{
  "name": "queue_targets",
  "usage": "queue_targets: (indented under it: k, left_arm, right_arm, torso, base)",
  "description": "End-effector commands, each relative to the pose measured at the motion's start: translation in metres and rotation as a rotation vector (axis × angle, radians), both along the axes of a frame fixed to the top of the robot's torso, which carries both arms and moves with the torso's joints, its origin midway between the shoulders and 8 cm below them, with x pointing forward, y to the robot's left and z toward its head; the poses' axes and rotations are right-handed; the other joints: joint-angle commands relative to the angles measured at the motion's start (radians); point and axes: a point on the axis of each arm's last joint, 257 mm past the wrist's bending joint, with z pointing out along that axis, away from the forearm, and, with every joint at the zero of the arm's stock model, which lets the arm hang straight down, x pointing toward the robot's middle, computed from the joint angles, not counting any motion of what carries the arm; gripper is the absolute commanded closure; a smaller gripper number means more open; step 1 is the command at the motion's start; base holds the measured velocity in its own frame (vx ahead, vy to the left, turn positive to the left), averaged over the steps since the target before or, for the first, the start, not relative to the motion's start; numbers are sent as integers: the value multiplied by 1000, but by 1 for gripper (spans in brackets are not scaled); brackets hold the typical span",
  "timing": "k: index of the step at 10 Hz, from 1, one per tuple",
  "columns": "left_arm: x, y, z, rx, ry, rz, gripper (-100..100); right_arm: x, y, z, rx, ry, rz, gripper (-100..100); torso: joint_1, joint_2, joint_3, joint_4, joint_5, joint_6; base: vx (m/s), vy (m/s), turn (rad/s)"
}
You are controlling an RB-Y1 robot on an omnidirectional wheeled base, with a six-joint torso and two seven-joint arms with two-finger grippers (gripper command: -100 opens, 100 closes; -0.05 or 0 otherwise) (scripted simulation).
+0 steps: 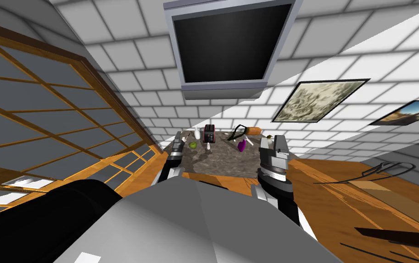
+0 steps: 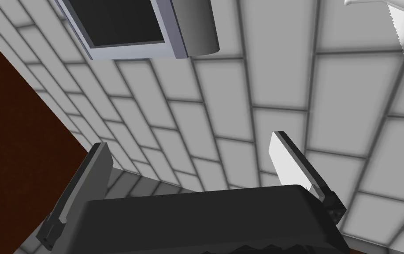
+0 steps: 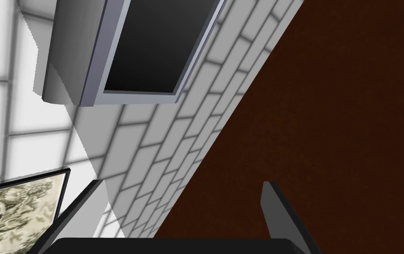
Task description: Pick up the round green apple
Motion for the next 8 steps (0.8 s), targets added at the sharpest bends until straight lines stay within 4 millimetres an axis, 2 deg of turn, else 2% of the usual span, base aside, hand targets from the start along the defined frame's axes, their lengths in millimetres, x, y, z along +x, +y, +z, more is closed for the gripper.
queue_targets:
  k: [1,8]
  left_arm:
    - [2,1,-4,15,21,-15,-100]
    - [18,34,-43,-20,185,-57,-100]
  right_arm:
    - [0,0,0,0,0,0,0]
    - [0,0,0,0,0,0,0]
  torso:
    - [0,0,0,0,0,0]
    - [-5,-1,0,0,-1,0]
  base:
    - [1,-17,-16]
    - [13,-71,-22]
